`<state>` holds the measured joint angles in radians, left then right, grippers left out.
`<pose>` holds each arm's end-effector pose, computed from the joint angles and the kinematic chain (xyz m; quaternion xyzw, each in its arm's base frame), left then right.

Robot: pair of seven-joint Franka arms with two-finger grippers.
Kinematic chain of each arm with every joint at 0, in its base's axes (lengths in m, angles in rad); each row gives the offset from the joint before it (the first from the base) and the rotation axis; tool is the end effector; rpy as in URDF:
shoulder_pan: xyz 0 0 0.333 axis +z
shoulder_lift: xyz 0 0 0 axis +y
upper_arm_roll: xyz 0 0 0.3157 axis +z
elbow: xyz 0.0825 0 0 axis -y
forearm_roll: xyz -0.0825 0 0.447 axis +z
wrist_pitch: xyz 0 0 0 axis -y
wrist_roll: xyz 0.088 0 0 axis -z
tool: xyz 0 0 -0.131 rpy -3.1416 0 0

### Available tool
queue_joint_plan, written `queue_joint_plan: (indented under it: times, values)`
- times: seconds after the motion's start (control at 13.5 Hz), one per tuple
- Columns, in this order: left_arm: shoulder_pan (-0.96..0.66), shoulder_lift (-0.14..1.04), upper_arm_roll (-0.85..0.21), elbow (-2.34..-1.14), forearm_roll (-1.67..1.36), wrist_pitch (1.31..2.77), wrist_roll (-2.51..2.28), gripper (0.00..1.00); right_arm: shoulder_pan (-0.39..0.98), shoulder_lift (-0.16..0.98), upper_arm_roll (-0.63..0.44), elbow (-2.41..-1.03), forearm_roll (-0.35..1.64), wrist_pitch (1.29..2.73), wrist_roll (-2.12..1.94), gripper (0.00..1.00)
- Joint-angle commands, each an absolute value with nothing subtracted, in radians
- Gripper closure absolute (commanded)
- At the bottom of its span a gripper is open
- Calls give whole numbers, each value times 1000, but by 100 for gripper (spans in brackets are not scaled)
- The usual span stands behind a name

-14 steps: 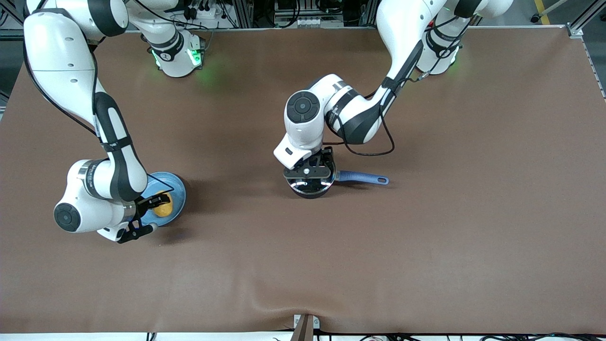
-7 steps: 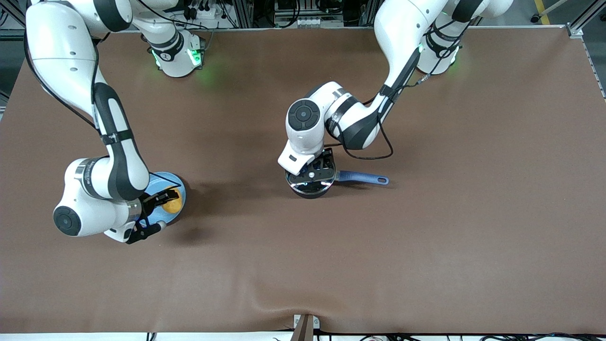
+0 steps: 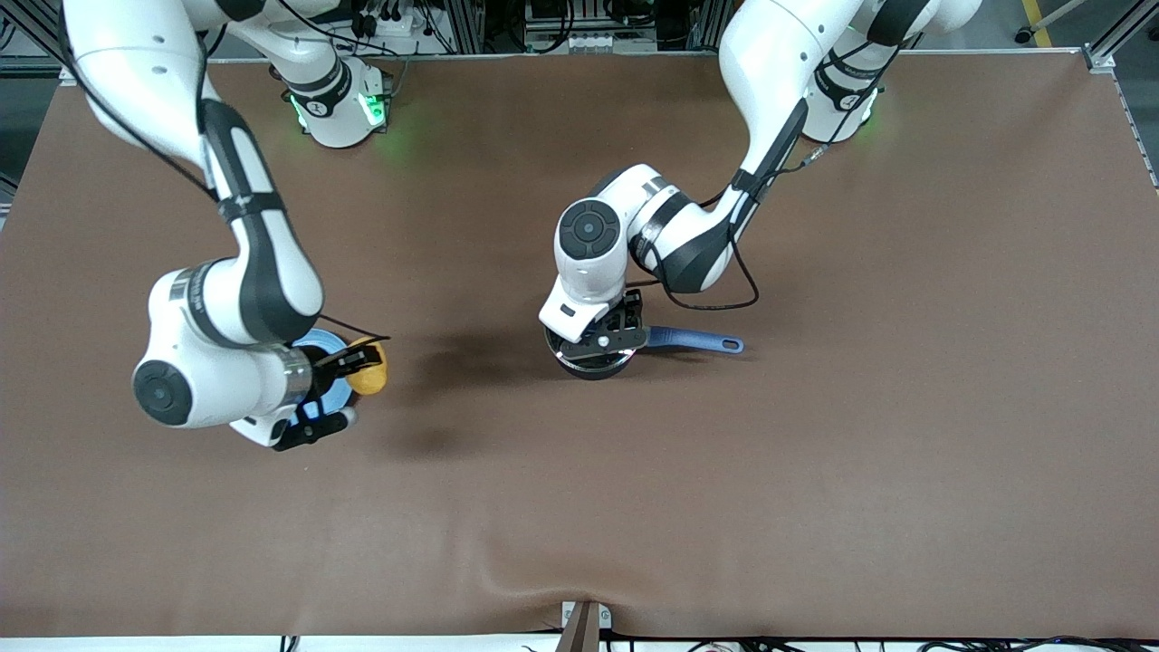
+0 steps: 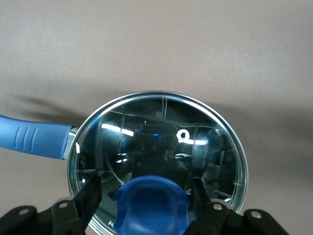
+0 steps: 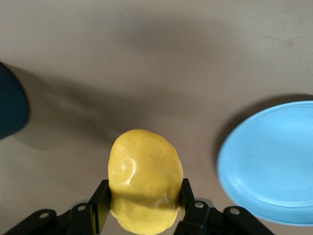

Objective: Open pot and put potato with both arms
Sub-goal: 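Lift the potato off the plate with the right gripper toward the saucepan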

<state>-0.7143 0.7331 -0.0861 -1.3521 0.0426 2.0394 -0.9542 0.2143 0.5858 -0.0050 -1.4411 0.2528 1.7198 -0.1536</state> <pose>0.5568 -0.5526 0.2309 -0.9967 -0.0772 0.0216 0.0100 0.7048 0.1800 0.2794 -0.9712 -0.1402 0.1550 0.1146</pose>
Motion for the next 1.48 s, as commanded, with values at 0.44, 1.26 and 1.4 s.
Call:
queue_joint_plan:
  times: [0.44, 1.26, 1.4]
  values:
    - [-716, 701, -94, -1361, 32, 2010, -1002, 25, 429, 506, -8, -1457, 270, 1733, 146, 100]
    - [-716, 672, -95, -1374, 35, 1985, -959, 100, 465, 508, -11, -1465, 331, 1764, 172, 100]
    - [-709, 620, -95, -1373, 35, 1961, -939, 100, 465, 509, -11, -1465, 331, 1766, 172, 100]
